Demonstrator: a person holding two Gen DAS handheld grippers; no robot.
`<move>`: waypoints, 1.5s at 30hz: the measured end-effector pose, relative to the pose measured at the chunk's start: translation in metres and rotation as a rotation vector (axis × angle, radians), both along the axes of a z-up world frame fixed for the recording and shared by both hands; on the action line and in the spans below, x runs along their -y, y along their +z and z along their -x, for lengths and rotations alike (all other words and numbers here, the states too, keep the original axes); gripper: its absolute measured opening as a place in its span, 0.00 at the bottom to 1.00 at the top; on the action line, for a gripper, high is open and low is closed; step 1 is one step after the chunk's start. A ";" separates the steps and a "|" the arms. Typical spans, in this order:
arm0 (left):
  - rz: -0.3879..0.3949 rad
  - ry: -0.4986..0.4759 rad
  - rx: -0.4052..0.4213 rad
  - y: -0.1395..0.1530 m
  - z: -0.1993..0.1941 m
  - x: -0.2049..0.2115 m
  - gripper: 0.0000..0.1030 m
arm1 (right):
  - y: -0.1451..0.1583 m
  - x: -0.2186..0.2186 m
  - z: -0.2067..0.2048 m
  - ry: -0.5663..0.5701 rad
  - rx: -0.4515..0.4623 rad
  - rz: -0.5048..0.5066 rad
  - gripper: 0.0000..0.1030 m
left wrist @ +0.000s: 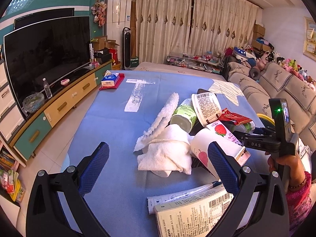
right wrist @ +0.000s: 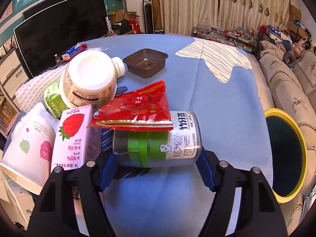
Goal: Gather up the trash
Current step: 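Grasp the green-lidded clear jar with the right gripper and lift it, then carry the jar over the yellow-rimmed bin and open the right gripper, then grasp the white paper cup with the left gripper and drop it into the bin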
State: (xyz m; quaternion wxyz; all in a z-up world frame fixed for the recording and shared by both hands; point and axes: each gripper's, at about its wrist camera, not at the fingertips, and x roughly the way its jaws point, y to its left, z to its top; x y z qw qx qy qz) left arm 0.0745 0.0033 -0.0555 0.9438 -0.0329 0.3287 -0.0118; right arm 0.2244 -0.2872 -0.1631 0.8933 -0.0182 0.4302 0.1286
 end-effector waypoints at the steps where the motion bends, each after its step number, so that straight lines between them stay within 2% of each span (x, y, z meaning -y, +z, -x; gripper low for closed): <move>1: -0.001 -0.001 0.000 0.000 0.000 0.000 0.96 | 0.001 0.002 0.003 -0.002 -0.003 -0.001 0.65; 8: -0.004 -0.031 -0.003 -0.004 -0.005 0.010 0.96 | 0.010 0.028 0.031 -0.024 -0.008 -0.024 0.65; 12: -0.011 -0.045 -0.006 -0.004 -0.008 0.016 0.96 | 0.023 0.058 0.041 -0.075 0.028 -0.059 0.65; 18: -0.016 -0.070 -0.006 -0.003 -0.010 0.028 0.96 | 0.022 0.145 0.022 -0.345 0.046 -0.064 0.65; 21: -0.024 -0.081 -0.005 -0.003 -0.010 0.032 0.96 | 0.004 0.190 0.002 -0.492 -0.005 -0.009 0.65; 25: -0.028 -0.089 -0.013 -0.005 -0.013 0.038 0.96 | -0.034 0.229 -0.024 -0.592 -0.108 0.040 0.65; 30: -0.041 -0.101 -0.019 -0.006 -0.015 0.048 0.96 | -0.071 0.246 -0.046 -0.617 -0.191 0.077 0.65; 34: -0.055 -0.122 -0.018 -0.005 -0.015 0.060 0.96 | -0.088 0.252 -0.056 -0.627 -0.237 0.079 0.67; 36: -0.063 -0.137 -0.016 -0.004 -0.013 0.065 0.96 | -0.088 0.253 -0.054 -0.635 -0.228 0.074 0.75; 45: -0.124 -0.225 -0.021 -0.010 -0.009 0.091 0.95 | -0.057 0.239 -0.021 -0.616 -0.131 0.048 0.77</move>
